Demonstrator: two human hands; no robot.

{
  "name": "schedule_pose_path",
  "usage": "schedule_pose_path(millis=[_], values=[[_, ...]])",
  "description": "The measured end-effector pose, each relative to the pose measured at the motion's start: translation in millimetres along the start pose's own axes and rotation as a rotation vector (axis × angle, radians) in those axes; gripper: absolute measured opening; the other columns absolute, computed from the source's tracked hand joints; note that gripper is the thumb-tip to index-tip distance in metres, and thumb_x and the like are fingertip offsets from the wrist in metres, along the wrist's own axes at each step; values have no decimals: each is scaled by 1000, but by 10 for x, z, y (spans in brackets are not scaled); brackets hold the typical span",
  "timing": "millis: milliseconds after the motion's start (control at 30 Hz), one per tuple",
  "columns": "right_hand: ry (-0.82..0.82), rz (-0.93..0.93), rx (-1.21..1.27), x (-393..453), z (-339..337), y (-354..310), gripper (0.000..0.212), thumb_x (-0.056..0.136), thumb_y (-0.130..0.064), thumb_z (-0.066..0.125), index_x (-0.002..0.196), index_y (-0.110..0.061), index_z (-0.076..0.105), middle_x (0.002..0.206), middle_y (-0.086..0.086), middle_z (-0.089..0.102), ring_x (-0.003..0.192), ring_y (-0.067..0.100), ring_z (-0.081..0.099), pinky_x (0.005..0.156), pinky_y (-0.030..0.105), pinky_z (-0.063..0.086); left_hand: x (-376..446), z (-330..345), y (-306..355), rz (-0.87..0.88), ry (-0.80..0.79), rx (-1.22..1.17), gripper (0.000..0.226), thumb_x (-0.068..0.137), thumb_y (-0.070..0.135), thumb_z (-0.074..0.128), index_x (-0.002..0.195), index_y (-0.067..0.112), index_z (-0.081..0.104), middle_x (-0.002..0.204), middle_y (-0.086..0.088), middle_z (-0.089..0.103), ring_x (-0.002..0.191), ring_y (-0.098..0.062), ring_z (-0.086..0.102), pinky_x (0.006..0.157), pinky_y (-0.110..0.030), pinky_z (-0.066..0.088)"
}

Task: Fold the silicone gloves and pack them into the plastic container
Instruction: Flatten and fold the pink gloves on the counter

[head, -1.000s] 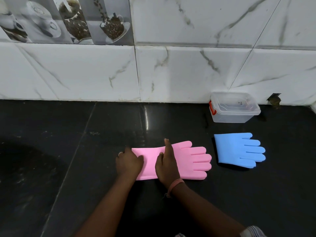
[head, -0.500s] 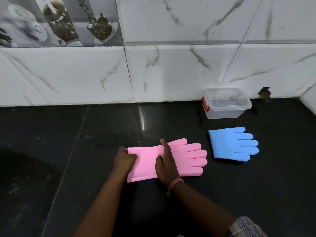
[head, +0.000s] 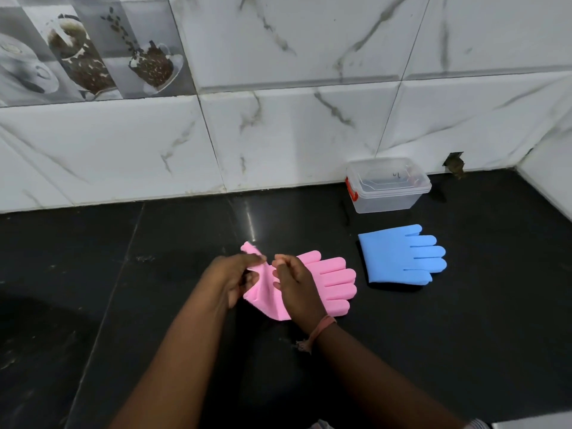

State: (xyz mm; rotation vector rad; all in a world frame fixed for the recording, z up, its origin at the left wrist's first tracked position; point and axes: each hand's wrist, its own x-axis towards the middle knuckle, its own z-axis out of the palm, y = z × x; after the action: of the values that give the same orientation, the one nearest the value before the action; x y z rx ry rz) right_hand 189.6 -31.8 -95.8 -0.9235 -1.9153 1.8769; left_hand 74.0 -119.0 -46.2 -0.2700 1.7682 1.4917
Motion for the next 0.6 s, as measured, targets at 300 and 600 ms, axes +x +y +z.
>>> schedule_pose_path(millis=[300, 600], values=[[85, 321, 27, 140, -724, -131, 43, 96, -61, 44, 85, -23, 62, 92, 3, 62, 81, 10, 61, 91, 33, 53, 83, 1183, -365, 90, -21, 84, 45, 72, 25, 83, 108, 3, 69, 67, -7, 64, 37, -17, 49, 42, -19, 38], [190, 166, -304, 38, -944, 146, 25, 86, -17, 73, 110, -13, 67, 106, 1, 64, 92, 13, 60, 85, 27, 48, 30, 1080, -619, 136, 8, 49, 25, 100, 4, 36, 97, 7, 61, 76, -16, 62, 53, -20, 52, 46, -25, 42]])
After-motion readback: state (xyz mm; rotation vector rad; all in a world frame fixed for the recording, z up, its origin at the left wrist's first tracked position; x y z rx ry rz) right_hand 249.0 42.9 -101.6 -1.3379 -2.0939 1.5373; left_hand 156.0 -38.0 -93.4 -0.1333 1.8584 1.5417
